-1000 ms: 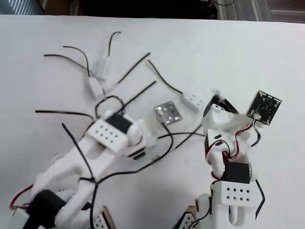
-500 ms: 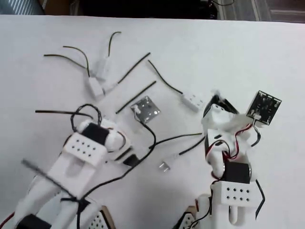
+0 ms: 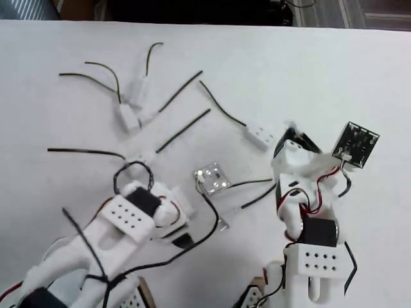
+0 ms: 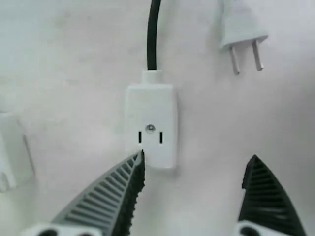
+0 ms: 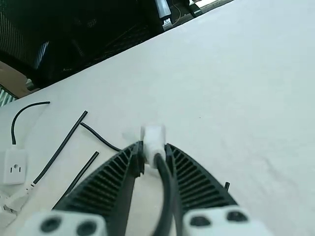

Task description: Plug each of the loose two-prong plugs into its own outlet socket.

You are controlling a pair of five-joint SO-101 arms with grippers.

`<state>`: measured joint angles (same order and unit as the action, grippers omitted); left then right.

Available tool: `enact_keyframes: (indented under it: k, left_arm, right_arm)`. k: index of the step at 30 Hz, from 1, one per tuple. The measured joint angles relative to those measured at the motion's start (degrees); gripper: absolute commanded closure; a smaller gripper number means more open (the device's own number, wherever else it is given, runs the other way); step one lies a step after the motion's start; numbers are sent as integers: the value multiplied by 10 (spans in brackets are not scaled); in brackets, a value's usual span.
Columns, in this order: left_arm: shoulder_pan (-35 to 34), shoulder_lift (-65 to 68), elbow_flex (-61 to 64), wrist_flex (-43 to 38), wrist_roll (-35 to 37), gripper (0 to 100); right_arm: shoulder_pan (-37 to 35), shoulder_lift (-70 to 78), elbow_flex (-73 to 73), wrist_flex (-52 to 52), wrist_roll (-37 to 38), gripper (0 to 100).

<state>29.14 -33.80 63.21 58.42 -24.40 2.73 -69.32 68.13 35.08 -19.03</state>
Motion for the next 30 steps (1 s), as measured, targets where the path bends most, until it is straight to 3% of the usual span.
enact_keyframes:
  k: [7, 13, 22, 30]
  left_arm:
    - [-4, 166, -111, 11, 1, 684]
    - [-86, 298, -229, 29, -53, 683]
    - [-185, 269, -256, 36, -110, 683]
    - [-199, 160, -256, 88, -130, 683]
  right_arm:
    - [-7, 0, 0, 0, 0, 981]
    - [-8, 0, 0, 0, 0, 981]
    - [-8, 0, 0, 0, 0, 981]
    - [-8, 0, 0, 0, 0, 981]
